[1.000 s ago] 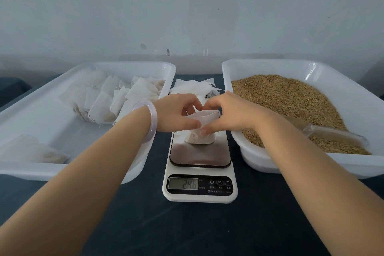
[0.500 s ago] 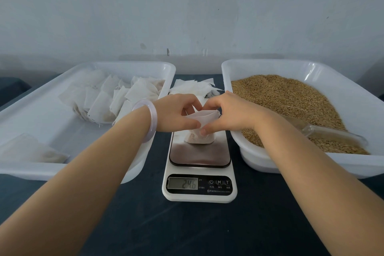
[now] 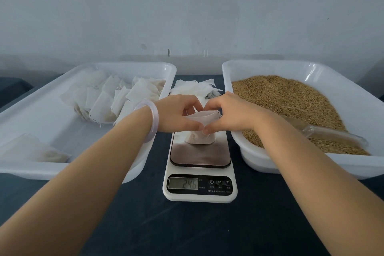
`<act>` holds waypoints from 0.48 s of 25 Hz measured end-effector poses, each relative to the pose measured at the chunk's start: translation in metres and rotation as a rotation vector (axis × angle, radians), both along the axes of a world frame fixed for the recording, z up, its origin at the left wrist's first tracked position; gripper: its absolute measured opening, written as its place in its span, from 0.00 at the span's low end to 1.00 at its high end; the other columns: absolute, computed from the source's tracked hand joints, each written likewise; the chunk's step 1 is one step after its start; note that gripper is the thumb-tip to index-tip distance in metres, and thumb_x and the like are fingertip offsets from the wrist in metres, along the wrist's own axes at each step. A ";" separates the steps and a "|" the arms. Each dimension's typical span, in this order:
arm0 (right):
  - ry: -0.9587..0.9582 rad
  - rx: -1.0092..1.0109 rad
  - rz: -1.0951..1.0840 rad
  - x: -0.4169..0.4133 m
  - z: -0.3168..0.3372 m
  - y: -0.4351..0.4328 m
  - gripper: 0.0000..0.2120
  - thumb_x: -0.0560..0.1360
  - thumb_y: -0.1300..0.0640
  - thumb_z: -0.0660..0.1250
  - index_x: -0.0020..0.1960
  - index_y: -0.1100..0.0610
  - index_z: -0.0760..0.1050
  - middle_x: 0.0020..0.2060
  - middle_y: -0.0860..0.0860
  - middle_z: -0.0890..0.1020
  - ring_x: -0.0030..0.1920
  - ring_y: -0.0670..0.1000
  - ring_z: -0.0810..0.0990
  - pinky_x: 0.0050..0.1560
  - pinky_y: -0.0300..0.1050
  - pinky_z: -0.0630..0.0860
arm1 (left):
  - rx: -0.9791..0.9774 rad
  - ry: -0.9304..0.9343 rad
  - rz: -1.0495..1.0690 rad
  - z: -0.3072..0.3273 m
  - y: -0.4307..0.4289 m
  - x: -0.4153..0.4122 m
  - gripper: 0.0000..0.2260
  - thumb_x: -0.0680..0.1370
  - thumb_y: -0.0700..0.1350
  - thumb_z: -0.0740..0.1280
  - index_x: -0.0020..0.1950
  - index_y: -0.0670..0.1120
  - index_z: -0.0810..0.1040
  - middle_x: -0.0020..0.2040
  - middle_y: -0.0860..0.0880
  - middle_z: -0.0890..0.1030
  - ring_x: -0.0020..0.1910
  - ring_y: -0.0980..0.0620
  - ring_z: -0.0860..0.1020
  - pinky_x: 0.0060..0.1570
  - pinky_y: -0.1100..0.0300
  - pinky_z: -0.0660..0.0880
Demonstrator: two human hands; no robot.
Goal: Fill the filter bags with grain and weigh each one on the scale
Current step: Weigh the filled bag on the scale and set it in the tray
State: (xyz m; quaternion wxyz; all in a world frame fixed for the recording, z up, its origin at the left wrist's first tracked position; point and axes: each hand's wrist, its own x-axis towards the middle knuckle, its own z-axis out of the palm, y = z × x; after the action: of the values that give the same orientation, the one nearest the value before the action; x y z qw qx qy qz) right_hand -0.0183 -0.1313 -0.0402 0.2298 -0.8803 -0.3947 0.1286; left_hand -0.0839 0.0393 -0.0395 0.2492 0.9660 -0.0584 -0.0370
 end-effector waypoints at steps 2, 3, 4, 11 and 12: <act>-0.001 0.004 0.002 0.000 0.000 0.000 0.14 0.63 0.46 0.77 0.45 0.44 0.77 0.42 0.45 0.79 0.40 0.39 0.70 0.36 0.40 0.64 | -0.001 -0.001 0.002 0.000 0.000 0.000 0.13 0.72 0.51 0.71 0.53 0.55 0.72 0.44 0.61 0.76 0.47 0.56 0.77 0.53 0.57 0.74; -0.006 0.004 0.003 -0.001 0.000 0.000 0.14 0.63 0.46 0.77 0.45 0.45 0.77 0.42 0.45 0.79 0.40 0.39 0.70 0.36 0.39 0.64 | -0.005 -0.001 0.002 0.000 0.000 0.000 0.13 0.72 0.51 0.71 0.53 0.55 0.72 0.43 0.61 0.76 0.46 0.56 0.77 0.53 0.57 0.74; -0.012 0.002 0.001 -0.001 0.000 0.000 0.14 0.63 0.46 0.77 0.45 0.45 0.78 0.42 0.46 0.79 0.40 0.40 0.70 0.35 0.39 0.64 | -0.009 -0.001 0.003 0.000 0.000 0.000 0.13 0.72 0.51 0.71 0.53 0.55 0.72 0.43 0.61 0.76 0.46 0.56 0.77 0.53 0.57 0.74; -0.044 -0.028 0.009 -0.002 0.003 0.000 0.07 0.68 0.49 0.74 0.35 0.46 0.76 0.33 0.46 0.74 0.33 0.41 0.68 0.31 0.38 0.61 | -0.013 0.007 0.005 0.002 -0.003 -0.002 0.13 0.72 0.53 0.72 0.52 0.56 0.73 0.44 0.61 0.76 0.47 0.55 0.77 0.52 0.59 0.74; -0.055 -0.024 0.003 -0.002 0.002 -0.001 0.10 0.69 0.50 0.73 0.32 0.46 0.75 0.31 0.45 0.72 0.31 0.41 0.68 0.30 0.38 0.60 | -0.013 0.009 0.012 0.002 -0.004 -0.002 0.13 0.71 0.54 0.73 0.52 0.57 0.73 0.44 0.61 0.77 0.47 0.56 0.77 0.51 0.59 0.74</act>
State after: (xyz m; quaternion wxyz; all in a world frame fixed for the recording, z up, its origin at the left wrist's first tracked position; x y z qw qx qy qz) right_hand -0.0204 -0.1318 -0.0377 0.2082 -0.8856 -0.4005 0.1093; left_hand -0.0864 0.0357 -0.0371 0.2557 0.9645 -0.0518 -0.0397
